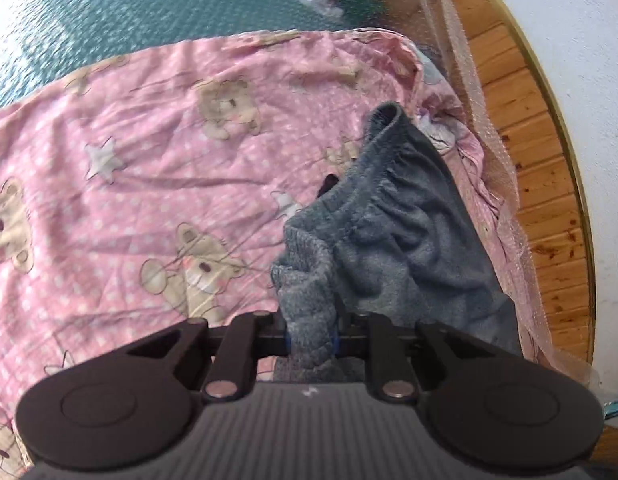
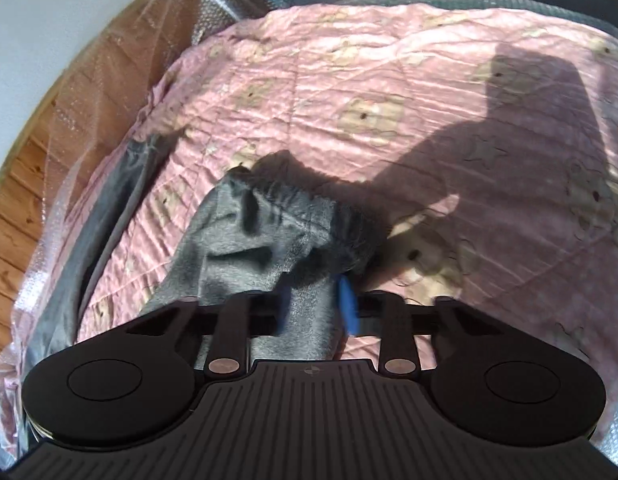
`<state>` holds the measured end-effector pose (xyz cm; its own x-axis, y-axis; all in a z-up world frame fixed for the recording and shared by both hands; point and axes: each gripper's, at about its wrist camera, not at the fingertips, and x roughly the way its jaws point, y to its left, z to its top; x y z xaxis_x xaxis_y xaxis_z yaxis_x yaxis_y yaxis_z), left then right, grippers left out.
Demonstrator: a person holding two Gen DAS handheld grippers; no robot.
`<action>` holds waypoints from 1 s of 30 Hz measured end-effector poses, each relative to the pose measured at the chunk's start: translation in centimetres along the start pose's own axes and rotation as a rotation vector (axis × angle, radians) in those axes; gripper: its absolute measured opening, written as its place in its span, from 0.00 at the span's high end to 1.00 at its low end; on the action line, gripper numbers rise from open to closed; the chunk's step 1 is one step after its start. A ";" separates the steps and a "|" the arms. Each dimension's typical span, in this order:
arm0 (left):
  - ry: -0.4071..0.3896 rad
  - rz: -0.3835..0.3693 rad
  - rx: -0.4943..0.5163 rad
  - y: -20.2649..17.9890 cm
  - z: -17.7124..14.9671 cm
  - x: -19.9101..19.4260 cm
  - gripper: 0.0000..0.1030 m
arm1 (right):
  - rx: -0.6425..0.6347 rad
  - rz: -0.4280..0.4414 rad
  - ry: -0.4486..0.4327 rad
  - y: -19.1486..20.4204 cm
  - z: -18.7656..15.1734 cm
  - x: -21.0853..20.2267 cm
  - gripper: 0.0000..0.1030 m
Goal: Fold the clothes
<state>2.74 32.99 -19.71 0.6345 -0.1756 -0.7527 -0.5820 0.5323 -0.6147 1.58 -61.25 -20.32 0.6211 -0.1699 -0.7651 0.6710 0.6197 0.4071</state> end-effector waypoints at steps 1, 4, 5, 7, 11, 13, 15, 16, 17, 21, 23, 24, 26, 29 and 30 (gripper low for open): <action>-0.003 -0.010 0.021 -0.9 0.5 -0.2 0.85 | -0.028 0.004 0.004 0.9 0.5 0.2 0.98; -0.044 -0.080 0.049 -3.4 2.7 -1.0 0.86 | -0.078 0.091 -0.046 4.9 3.4 -0.9 1.00; -0.061 -0.098 0.055 -4.0 3.3 -1.4 0.86 | -0.077 0.130 -0.072 6.3 4.5 -1.6 1.00; -0.110 -0.161 0.050 -4.8 4.4 -3.2 0.86 | -0.050 0.210 -0.134 8.6 6.6 -3.8 1.00; -0.173 -0.267 0.042 -4.4 4.9 -6.6 0.86 | -0.017 0.325 -0.239 9.8 8.5 -8.6 1.00; -0.143 -0.251 0.046 -2.5 4.0 -6.6 0.86 | -0.004 0.348 -0.259 9.0 8.3 -10.1 1.00; -0.087 -0.196 0.047 -0.1 2.7 -5.5 0.86 | 0.001 0.326 -0.230 7.1 7.1 -9.6 1.00; -0.059 -0.168 0.047 1.2 2.0 -5.0 0.86 | 0.005 0.298 -0.198 5.9 6.2 -8.6 1.00; -0.031 -0.141 0.048 2.4 1.4 -4.4 0.86 | 0.011 0.266 -0.155 4.6 5.1 -7.1 1.00; 0.047 -0.007 -0.002 7.2 -1.0 -1.9 0.85 | 0.045 0.115 -0.005 -0.5 0.3 -1.7 1.00; 0.056 0.024 0.006 8.2 -1.4 -1.6 0.85 | 0.040 0.071 0.030 -2.2 -1.4 -0.7 1.00; 0.052 0.024 0.008 8.2 -1.3 -1.7 0.84 | 0.032 0.060 0.036 -2.8 -1.9 -0.6 1.00; 0.043 0.036 0.008 8.2 -1.0 -1.9 0.81 | 0.000 0.044 0.034 -3.8 -2.2 -1.1 1.00; 0.017 0.088 0.018 7.7 -0.6 -2.8 0.72 | -0.051 -0.005 0.023 -4.3 -1.3 -2.1 0.98; 0.003 0.108 0.018 7.6 -0.5 -3.2 0.68 | -0.071 -0.038 0.015 -4.3 -0.9 -2.6 0.95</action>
<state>-4.03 37.19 -22.09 0.5671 -0.1189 -0.8150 -0.6375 0.5632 -0.5257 -3.26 -62.82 -20.57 0.5890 -0.1830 -0.7871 0.6631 0.6662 0.3413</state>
